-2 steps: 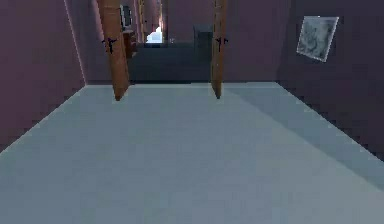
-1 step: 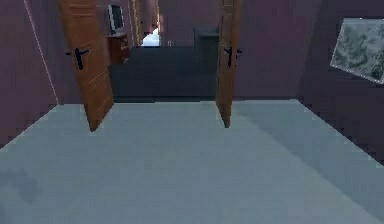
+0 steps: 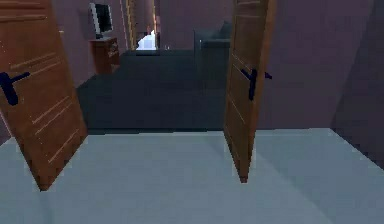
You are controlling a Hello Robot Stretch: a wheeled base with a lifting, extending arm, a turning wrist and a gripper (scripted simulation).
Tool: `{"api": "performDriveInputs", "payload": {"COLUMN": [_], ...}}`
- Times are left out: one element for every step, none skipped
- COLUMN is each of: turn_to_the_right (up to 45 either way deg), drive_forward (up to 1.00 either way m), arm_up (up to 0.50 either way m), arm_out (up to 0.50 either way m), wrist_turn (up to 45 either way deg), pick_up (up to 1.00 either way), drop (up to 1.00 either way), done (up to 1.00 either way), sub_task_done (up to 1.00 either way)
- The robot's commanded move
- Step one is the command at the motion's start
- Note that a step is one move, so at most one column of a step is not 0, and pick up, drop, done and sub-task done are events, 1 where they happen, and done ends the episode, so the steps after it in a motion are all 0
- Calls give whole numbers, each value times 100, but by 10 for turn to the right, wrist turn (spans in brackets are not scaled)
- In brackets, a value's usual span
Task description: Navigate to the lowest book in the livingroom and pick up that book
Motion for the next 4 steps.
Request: {"api": "performDriveInputs", "payload": {"turn_to_the_right": [-30, 0, -60, 0], "drive_forward": [0, 100, 0, 20], "arm_up": [0, 0, 0, 0], "arm_out": [0, 0, 0, 0], "wrist_turn": [0, 0, 0, 0], "pick_up": [0, 0, 0, 0], "drop": [0, 0, 0, 0], "done": [0, 0, 0, 0], "sub_task_done": [0, 0, 0, 0]}}
